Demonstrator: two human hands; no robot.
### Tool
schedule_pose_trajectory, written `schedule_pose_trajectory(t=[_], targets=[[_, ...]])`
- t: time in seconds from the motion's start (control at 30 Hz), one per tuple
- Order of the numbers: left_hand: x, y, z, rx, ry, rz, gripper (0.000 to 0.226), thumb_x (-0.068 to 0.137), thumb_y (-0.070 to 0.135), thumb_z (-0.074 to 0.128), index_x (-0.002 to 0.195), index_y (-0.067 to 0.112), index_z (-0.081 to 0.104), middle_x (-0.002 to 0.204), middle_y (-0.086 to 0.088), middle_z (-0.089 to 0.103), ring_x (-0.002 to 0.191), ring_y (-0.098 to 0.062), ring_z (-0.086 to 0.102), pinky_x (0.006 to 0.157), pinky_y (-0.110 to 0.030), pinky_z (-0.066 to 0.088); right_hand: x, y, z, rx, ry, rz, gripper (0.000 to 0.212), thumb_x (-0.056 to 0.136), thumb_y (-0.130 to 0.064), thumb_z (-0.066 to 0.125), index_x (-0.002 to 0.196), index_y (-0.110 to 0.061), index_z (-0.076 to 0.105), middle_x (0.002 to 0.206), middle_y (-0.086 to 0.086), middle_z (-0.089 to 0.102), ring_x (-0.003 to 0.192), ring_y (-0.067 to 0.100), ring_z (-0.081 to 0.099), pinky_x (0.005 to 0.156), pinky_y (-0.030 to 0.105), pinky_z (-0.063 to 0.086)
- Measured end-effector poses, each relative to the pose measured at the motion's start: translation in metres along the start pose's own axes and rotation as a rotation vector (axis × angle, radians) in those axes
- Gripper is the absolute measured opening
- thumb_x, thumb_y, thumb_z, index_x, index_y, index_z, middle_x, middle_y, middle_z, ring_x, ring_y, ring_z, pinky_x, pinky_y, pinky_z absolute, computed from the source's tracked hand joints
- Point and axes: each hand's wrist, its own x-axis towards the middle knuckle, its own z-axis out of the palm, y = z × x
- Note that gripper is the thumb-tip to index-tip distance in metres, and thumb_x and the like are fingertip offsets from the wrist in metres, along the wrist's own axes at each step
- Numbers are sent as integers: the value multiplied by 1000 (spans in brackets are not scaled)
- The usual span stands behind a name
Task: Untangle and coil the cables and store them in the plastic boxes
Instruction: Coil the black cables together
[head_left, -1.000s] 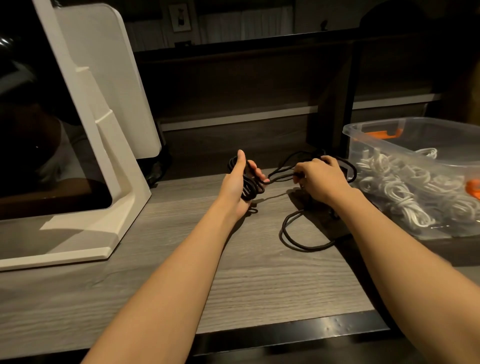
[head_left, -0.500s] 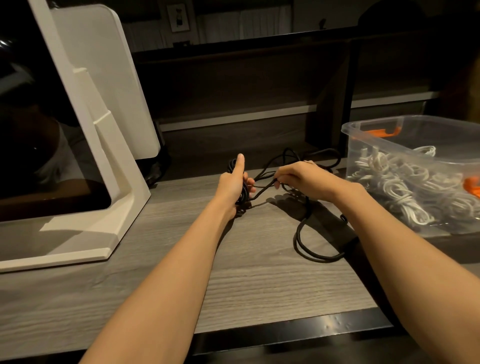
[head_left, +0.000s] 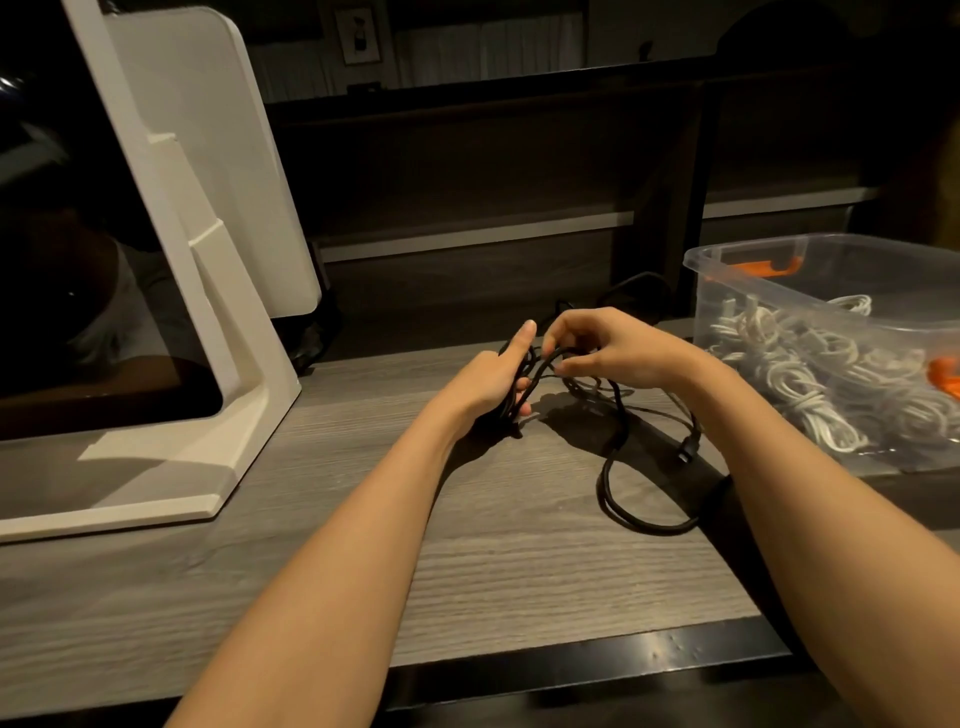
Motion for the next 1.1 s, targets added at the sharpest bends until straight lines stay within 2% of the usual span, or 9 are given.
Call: schedule_pose_trajectory(t=[0.1, 0.2, 0.3, 0.4, 0.6, 0.83, 0.93, 1.03, 1.1], targets=[[-2, 0, -1, 21, -29, 30, 61, 93, 69, 32, 69, 15, 49, 58, 1, 48, 45, -7, 50, 51, -18, 46, 2, 4, 3, -164, 131, -8, 14, 87, -13, 66, 96, -21, 60, 98, -3, 53, 93, 13, 54, 79, 20, 46], [0, -1, -1, 27, -20, 44, 63, 92, 69, 34, 74, 12, 52, 59, 0, 51, 51, -11, 51, 61, -24, 46, 1, 5, 3, -172, 291, -15, 17, 81, -20, 74, 91, -20, 61, 93, -5, 48, 85, 7, 46, 68, 13, 38], [-1, 0, 1, -4, 11, 45, 61, 92, 68, 35, 70, 13, 50, 58, 0, 49, 51, -11, 49, 59, -23, 44, -2, 4, 3, -258, 347, 6, 18, 81, -30, 73, 84, -21, 59, 75, -9, 51, 70, 7, 47, 62, 21, 37], [-1, 0, 2, 4, 23, 44, 65, 91, 72, 32, 68, 13, 49, 55, 0, 49, 50, -11, 48, 62, -25, 44, 0, 3, 6, -495, 430, 109, 23, 83, -44, 68, 84, -24, 58, 76, -6, 55, 74, 12, 54, 67, 29, 45], [3, -2, 3, 191, 4, 166, 60, 86, 64, 55, 53, 14, 48, 48, 3, 52, 53, -10, 54, 72, -27, 45, 4, 10, 17, -308, 502, 164, 16, 90, -28, 64, 101, -16, 63, 88, 4, 67, 83, 23, 66, 78, 44, 56], [-1, 1, 12, -200, -68, 156, 53, 97, 52, 45, 58, 18, 43, 48, 5, 43, 44, -8, 42, 53, -20, 41, 11, 16, 22, -86, 569, 219, 27, 94, -23, 59, 115, -7, 62, 107, 10, 59, 94, 17, 55, 80, 27, 43], [-1, 0, 7, -439, -12, 94, 55, 98, 53, 42, 59, 15, 47, 47, 3, 43, 40, -8, 42, 49, -22, 39, 10, 28, 16, -166, 451, 305, 25, 96, -23, 56, 114, -8, 65, 124, 15, 44, 115, 28, 44, 96, 34, 37], [-2, -4, 6, -557, 54, 47, 55, 99, 55, 38, 87, 10, 67, 59, 1, 51, 40, -7, 44, 47, -21, 40, 9, 28, 14, -135, 360, 295, 31, 96, -37, 52, 106, -13, 67, 123, 6, 46, 121, 26, 41, 103, 49, 36], [-4, -3, 6, -677, 37, 40, 55, 98, 57, 35, 116, 15, 65, 81, -2, 57, 47, -5, 45, 55, -21, 41, 10, 23, 14, -168, 348, 270, 35, 98, -44, 41, 91, -20, 66, 115, -3, 47, 125, 23, 37, 105, 56, 30]])
